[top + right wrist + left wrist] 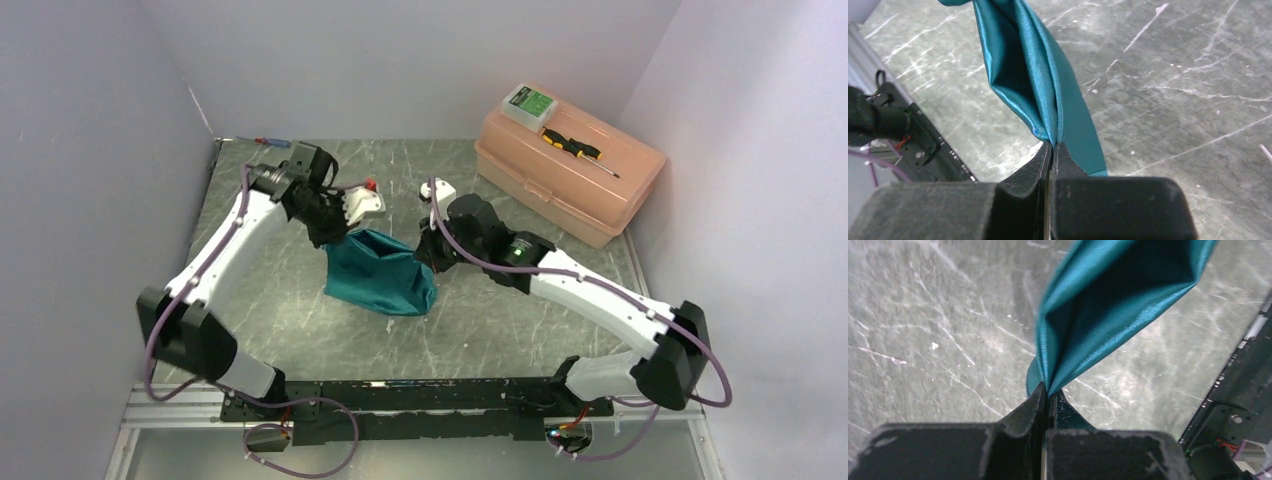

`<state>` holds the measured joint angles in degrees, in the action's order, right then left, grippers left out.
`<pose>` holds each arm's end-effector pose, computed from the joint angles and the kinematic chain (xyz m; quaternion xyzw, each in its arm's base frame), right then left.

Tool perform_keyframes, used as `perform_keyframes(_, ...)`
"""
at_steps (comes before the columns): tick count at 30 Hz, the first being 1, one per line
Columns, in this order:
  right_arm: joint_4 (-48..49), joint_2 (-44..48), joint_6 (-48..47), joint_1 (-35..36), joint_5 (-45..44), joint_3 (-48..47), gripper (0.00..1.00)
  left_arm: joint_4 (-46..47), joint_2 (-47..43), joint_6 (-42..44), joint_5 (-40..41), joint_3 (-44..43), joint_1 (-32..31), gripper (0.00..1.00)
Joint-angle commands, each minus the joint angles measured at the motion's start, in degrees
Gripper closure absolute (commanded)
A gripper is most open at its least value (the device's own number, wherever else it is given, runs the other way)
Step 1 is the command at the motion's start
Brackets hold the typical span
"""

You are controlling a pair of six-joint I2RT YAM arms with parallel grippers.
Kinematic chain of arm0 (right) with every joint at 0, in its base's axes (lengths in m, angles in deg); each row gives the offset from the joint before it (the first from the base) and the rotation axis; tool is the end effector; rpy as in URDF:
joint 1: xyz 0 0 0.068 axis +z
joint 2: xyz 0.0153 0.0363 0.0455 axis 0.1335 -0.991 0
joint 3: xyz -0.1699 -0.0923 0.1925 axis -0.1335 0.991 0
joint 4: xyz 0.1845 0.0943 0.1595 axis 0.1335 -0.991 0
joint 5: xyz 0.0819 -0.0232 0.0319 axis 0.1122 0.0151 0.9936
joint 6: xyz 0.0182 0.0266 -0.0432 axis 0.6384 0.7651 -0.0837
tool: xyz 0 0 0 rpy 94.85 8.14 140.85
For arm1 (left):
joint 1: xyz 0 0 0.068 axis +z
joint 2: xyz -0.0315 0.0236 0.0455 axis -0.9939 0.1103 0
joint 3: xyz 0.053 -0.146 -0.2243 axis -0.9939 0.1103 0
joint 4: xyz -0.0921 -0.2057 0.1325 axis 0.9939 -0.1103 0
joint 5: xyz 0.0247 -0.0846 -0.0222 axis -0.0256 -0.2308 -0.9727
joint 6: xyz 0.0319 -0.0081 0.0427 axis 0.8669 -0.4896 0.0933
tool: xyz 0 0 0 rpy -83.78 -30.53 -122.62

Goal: Fold the napkin into a case and place the utensils inside
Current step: Turn over the upper triangle folded napkin at the center of the board.

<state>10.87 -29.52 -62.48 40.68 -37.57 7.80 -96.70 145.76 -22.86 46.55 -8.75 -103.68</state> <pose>0.1982 0.2273 0.3189 -0.2711 0.8352 0.2813 0.3871 0.2759 -0.1132 0.3276 0.5736 0.7775 -0.1143 0.2309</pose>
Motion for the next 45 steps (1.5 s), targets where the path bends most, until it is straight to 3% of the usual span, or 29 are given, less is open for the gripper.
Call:
perform_keyframes(1, -3.1, 6.7, 1.7, 6.5, -4.2, 1.0, 1.0, -8.3, -11.4, -0.7, -1.8, 2.6, -7.5, 0.97)
perform_keyframes(6, -9.8, 10.7, 6.7, 20.1, -13.3, 1.1, 1.0, -17.4, -18.8, -4.8, -1.7, 4.2, -15.0, 0.97)
perform_keyframes(10, -15.2, 14.1, 12.4, 28.5, -19.6, 0.3, 1.0, -24.9, -23.6, -6.6, -1.3, 3.0, -16.4, 0.97)
perform_keyframes(16, -17.8, 16.6, 14.5, 30.6, -22.1, 0.3, 1.0, -31.5, -26.2, -4.1, -1.8, 4.4, -16.5, 0.97)
perform_keyframes(18, -15.5, 15.7, 12.4, 26.6, -19.0, 1.8, 1.0, -27.9, -24.3, -4.0, -1.8, 6.5, -16.5, 0.97)
perform_keyframes(21, -9.0, 13.1, 9.1, 13.8, -10.4, 5.6, 1.0, -17.0, -18.4, -3.9, 3.0, 10.8, -16.3, 0.97)
perform_keyframes(24, -2.8, 7.4, 5.1, 4.0, -4.1, 8.3, 1.0, -6.2, -8.2, -3.2, 6.2, 12.4, -11.0, 0.97)
perform_keyframes(28, 4.4, -4.4, 0.5, -4.7, 2.4, 8.8, 1.0, 2.9, 12.9, -7.9, 7.3, 3.5, -2.7, 0.97)
perform_keyframes(32, 10.3, -13.1, -1.1, -11.6, 5.6, 7.3, 1.0, 5.2, 28.8, -10.3, 9.4, -8.6, -0.1, 0.95)
perform_keyframes(35, 12.2, -18.4, -2.9, -15.2, 7.5, 4.7, 1.0, 3.6, 37.1, -12.1, 8.1, -17.6, 1.6, 0.91)
perform_keyframes(38, 11.9, -24.3, -5.1, -17.6, 7.4, 0.9, 1.0, 4.8, 40.6, -13.3, 8.2, -21.2, 2.7, 0.79)
perform_keyframes(43, 13.4, -30.4, -5.3, -20.4, 5.0, -3.0, 0.71, 8.9, 40.5, -16.7, 7.7, -21.2, 4.0, 0.62)
perform_keyframes(45, 12.8, -31.5, -5.1, -20.5, 2.3, -5.0, 0.42, 9.9, 39.9, -17.5, 7.5, -21.2, 4.1, 0.56)
